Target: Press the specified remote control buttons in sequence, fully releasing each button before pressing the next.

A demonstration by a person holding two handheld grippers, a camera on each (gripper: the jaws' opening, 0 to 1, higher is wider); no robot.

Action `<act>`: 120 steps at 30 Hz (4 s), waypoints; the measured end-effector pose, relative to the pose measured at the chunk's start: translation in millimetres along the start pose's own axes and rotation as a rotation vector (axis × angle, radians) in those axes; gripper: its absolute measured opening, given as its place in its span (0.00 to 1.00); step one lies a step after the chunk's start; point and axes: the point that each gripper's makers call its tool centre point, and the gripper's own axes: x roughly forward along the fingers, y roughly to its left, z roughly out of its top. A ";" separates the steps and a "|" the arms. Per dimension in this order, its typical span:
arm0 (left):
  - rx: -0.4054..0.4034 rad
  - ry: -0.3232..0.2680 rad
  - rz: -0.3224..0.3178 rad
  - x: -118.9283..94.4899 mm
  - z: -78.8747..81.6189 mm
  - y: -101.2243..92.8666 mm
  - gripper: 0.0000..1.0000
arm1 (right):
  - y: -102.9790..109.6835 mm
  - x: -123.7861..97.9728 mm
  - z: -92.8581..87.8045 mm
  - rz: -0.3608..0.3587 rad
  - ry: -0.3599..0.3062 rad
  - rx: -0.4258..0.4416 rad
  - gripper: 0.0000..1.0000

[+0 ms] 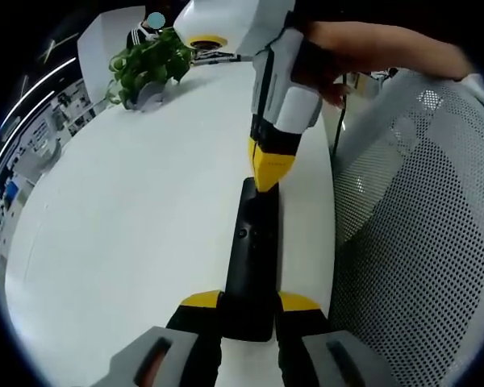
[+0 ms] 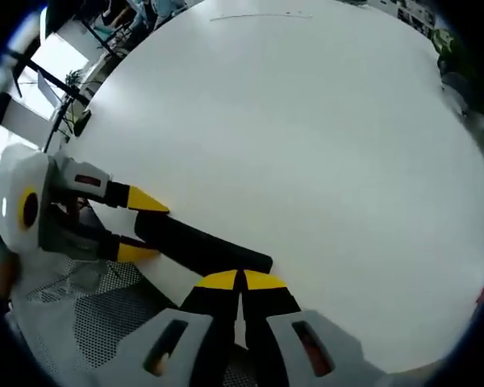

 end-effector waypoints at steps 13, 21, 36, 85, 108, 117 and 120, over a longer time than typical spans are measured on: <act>0.015 -0.006 -0.008 0.7 1.6 -2.5 0.24 | 7.1 -1.1 4.4 0.039 -0.025 0.009 0.00; 0.024 -0.007 -0.014 0.8 2.2 -3.4 0.24 | 11.8 -1.0 4.2 0.073 -0.027 0.031 0.00; 0.010 -0.001 -0.013 1.2 2.5 -2.8 0.25 | 11.8 4.9 2.0 0.069 -0.003 0.021 0.00; 0.042 -0.013 -0.011 5.5 8.9 -3.9 0.24 | 13.7 -1.0 7.1 0.061 -0.043 -0.002 0.00; 0.046 -0.018 -0.031 5.7 9.8 -8.5 0.24 | 16.6 6.8 3.2 0.043 -0.025 -0.040 0.00; 0.025 -0.029 -0.024 6.3 9.5 -8.3 0.25 | 16.4 8.5 3.3 0.029 -0.026 -0.004 0.00; 0.019 -0.032 -0.017 6.0 9.7 -8.5 0.25 | 15.7 8.8 3.4 0.019 -0.004 0.011 0.00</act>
